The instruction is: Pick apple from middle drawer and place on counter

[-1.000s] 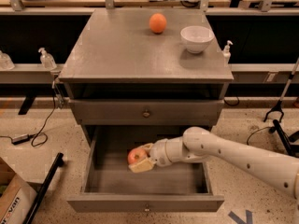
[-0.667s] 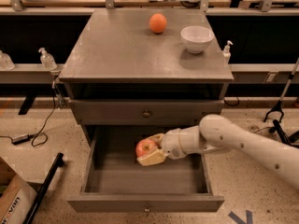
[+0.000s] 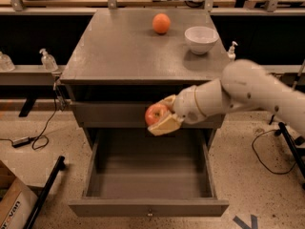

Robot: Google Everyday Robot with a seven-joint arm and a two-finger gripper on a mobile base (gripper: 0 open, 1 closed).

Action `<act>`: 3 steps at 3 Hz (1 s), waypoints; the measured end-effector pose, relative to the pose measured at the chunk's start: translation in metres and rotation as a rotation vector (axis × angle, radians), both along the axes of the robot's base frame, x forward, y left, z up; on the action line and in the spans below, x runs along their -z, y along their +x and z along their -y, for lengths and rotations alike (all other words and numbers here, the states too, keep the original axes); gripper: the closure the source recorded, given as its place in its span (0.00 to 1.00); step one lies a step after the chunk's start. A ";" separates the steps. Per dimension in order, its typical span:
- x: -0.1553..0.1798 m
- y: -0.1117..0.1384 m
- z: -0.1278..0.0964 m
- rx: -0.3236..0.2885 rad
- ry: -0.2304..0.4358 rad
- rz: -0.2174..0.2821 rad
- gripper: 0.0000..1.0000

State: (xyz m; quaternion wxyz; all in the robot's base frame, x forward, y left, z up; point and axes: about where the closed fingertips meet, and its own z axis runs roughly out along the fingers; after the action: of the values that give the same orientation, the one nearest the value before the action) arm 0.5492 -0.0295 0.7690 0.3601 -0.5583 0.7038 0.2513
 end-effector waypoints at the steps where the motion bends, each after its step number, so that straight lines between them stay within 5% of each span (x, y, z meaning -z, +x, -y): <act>1: -0.100 0.016 -0.009 -0.031 -0.080 0.124 1.00; 2: -0.124 0.022 -0.012 -0.035 -0.067 0.160 1.00; 3: -0.058 0.017 -0.011 -0.001 -0.019 0.083 1.00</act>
Offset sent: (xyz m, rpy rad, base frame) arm 0.0133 0.0075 0.0830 -0.0673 -0.1031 0.0266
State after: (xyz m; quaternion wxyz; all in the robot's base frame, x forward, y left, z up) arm 0.5664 -0.0186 0.8270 0.3837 -0.5722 0.6902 0.2215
